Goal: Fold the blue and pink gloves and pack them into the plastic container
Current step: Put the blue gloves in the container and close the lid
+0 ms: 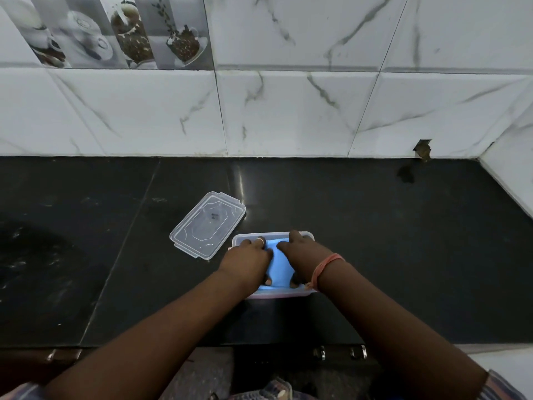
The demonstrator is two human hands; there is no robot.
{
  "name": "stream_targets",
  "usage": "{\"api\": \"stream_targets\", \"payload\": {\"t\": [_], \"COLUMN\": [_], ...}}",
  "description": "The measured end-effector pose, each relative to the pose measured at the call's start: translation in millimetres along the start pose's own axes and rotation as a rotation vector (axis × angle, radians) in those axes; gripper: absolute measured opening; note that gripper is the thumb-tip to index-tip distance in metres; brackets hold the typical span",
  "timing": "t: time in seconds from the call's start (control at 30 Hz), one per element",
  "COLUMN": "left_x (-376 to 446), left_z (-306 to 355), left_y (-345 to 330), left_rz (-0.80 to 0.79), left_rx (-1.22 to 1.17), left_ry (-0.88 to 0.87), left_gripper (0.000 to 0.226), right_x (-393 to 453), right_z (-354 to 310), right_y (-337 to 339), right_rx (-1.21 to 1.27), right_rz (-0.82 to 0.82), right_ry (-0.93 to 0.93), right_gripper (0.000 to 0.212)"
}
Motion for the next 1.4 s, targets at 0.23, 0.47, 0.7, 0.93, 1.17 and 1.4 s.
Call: {"api": "stream_targets", "payload": {"t": [0.23, 0.47, 0.7, 0.93, 1.17, 1.4], "left_x": [10, 16, -8, -19, -33, -31], "left_z": [0, 0, -35, -117, -128, -119], "left_y": [-14, -22, 25, -23, -50, -13], "left_rz": [-0.047, -0.063, 0.481, 0.285, 0.249, 0.477], "left_rx": [-0.033, 0.026, -0.22, -0.268, -0.005, -0.357], "left_ry": [0.013, 0.016, 0.148, 0.569, 0.471, 0.357], "left_gripper": [0.083, 0.092, 0.027, 0.037, 0.015, 0.051], "right_x": [3, 7, 1, -1, -6, -9], "right_z": [-11, -17, -5, 21, 17, 19], "right_y": [-7, -11, 4, 47, 31, 29], "right_rx": [-0.013, -0.005, 0.127, 0.572, 0.756, 0.843], "right_rz": [0.01, 0.033, 0.033, 0.401, 0.536, 0.668], "right_ry": [-0.052, -0.07, -0.074, -0.23, -0.235, -0.203], "right_gripper": [0.072, 0.065, 0.056, 0.011, 0.02, 0.03]}}
Point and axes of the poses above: each hand's wrist, its own x-axis towards the middle knuckle, its own y-axis out of the back of the hand, z = x × y, the point moved 3 cm from there along x, towards the middle knuckle, and after that the axes turned 2 degrees about z, right-handed, at the moved point
